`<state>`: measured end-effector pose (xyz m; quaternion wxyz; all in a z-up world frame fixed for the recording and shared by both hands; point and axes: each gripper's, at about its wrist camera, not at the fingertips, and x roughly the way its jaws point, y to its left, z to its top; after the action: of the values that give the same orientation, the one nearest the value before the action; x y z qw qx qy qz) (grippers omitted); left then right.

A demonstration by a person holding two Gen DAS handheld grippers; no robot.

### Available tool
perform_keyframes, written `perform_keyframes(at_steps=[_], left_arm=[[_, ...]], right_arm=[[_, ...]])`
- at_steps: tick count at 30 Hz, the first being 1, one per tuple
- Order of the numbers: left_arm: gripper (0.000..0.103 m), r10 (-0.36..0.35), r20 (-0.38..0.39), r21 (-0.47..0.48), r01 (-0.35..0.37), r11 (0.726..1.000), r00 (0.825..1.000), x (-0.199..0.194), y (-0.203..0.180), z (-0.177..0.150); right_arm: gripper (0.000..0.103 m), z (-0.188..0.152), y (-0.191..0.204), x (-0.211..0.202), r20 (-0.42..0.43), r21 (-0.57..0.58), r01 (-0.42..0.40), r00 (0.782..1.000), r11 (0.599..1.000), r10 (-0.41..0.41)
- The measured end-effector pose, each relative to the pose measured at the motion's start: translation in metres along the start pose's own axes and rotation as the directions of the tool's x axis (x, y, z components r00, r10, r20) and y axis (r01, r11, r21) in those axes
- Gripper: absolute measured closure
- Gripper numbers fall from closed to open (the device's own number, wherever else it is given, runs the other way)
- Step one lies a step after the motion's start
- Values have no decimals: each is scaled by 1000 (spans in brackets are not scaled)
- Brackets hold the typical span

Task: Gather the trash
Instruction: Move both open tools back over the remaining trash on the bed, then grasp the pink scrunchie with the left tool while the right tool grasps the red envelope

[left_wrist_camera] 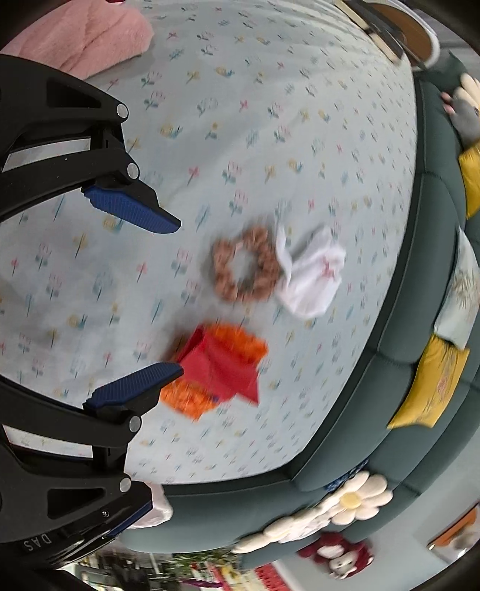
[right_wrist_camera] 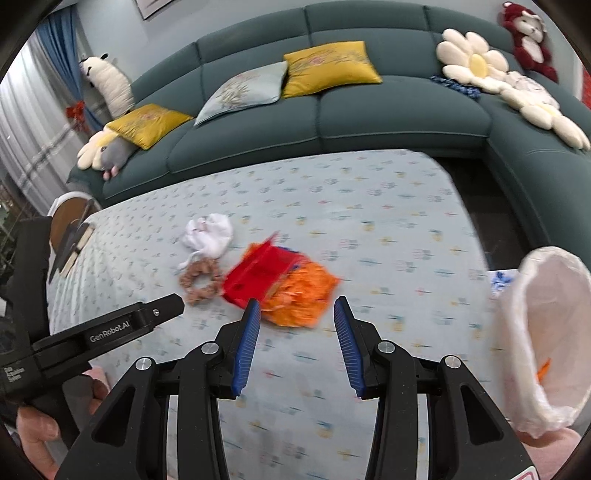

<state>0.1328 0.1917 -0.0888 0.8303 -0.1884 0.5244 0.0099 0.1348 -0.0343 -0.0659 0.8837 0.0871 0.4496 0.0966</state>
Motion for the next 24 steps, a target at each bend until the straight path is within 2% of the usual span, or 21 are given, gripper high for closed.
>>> perform_keyframes(at_steps=[4, 11, 18, 24], left_arm=[[34, 8, -7, -54, -9, 998, 1000, 6, 29, 9], [34, 8, -19, -100, -9, 995, 1000, 17, 57, 18], [34, -7, -31, -107, 4, 994, 999, 31, 63, 27], [35, -18, -44, -115, 13, 993, 999, 43, 62, 36]], right_arm=[[62, 8, 24, 23, -25, -13, -19, 1000, 1000, 18], [62, 19, 50, 60, -63, -6, -32, 997, 999, 32], [62, 22, 60, 88, -95, -13, -12, 995, 1000, 11], [68, 24, 59, 108, -119, 8, 7, 993, 1000, -6]])
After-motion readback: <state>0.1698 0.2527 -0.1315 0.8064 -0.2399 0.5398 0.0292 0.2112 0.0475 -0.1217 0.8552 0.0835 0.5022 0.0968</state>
